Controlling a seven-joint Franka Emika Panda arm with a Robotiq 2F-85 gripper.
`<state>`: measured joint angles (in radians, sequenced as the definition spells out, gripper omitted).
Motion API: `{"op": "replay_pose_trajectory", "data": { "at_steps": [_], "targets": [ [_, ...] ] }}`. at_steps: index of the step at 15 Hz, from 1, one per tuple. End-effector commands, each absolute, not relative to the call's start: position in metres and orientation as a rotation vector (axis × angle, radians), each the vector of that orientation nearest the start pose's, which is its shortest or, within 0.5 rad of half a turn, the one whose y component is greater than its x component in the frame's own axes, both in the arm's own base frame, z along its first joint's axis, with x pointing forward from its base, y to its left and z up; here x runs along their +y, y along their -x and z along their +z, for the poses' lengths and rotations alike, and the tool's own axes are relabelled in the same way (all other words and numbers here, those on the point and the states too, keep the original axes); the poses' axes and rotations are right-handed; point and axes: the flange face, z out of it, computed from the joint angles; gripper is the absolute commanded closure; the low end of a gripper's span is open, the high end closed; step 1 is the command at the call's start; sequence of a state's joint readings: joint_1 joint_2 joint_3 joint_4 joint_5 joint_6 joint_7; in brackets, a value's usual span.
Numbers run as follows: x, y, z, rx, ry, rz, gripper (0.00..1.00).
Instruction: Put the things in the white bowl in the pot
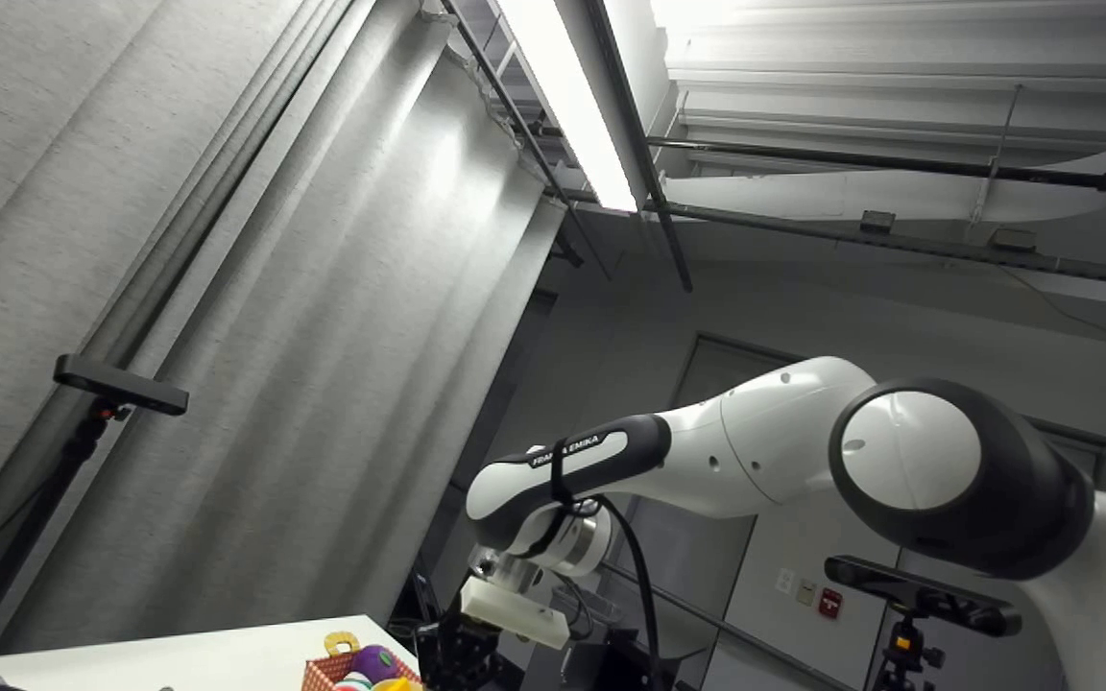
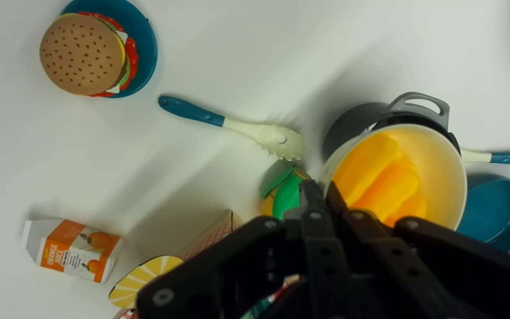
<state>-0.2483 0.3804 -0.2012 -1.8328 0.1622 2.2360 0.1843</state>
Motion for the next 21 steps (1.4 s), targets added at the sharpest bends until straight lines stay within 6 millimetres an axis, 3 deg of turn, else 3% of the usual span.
{"op": "replay_pose_trajectory", "data": {
  "at_steps": [1, 9, 21],
  "targets": [
    [-0.267, -0.589, 0.325, 1.08, 2.919, -0.048, 0.99],
    [-0.256, -0.608, 0.315, 1.013, 2.955, -0.03, 0.99],
    [-0.261, -0.614, 0.313, 0.802, 3.12, 0.026, 0.99]
  ]
}}
